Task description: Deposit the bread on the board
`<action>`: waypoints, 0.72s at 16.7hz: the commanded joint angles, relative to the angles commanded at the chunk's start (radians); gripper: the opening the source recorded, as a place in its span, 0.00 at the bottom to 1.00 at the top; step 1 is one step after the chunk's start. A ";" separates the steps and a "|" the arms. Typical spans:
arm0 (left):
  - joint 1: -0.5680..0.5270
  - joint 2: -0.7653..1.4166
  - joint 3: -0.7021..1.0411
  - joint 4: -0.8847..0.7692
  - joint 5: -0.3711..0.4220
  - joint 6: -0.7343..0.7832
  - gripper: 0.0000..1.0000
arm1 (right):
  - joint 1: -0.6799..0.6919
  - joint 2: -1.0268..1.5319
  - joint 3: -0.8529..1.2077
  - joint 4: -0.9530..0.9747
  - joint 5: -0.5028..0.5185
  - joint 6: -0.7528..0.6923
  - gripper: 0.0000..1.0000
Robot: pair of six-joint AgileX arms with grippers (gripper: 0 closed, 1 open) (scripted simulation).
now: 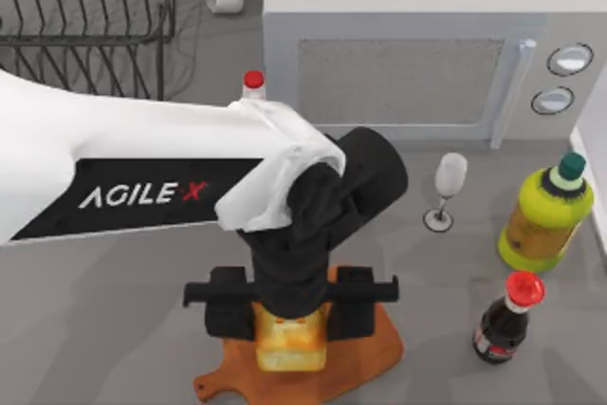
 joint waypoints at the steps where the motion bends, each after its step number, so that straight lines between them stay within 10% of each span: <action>1: 0.000 0.000 0.000 0.000 0.000 0.000 0.53 | 0.000 0.000 0.000 0.000 0.000 0.000 1.00; 7: 0.000 0.000 0.000 0.000 0.000 0.000 0.98 | 0.000 0.000 0.000 0.000 0.000 0.000 1.00; 12: 0.000 0.000 0.000 0.000 0.000 0.000 1.00 | 0.000 0.000 0.000 0.000 0.000 0.000 1.00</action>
